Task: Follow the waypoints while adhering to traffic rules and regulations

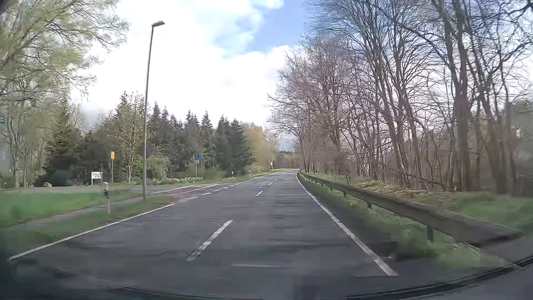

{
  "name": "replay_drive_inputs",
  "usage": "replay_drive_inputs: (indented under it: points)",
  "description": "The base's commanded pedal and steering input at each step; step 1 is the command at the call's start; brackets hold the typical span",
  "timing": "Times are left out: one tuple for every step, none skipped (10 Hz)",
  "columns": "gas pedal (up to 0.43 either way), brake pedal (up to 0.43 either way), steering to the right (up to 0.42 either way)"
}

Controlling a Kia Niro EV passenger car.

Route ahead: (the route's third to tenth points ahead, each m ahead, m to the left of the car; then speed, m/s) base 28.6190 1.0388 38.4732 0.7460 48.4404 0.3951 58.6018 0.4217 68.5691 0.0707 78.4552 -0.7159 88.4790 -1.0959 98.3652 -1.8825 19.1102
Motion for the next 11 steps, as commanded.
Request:
replay_drive_inputs:
  points:
    - [0.067, 0.0, 0.002]
    - [0.067, 0.0, 0.002]
    - [0.067, 0.0, 0.003]
    - [0.067, 0.006, 0.003]
    - [0.067, 0.0, 0.003]
    - [0.067, 0.0, 0.003]
    - [0.067, 0.0, 0.003]
    - [0.067, 0.0, 0.003]
    - [0.067, 0.0, 0.003]
    - [0.067, 0.0, 0.003]
    - [0.067, 0.0, 0.003]
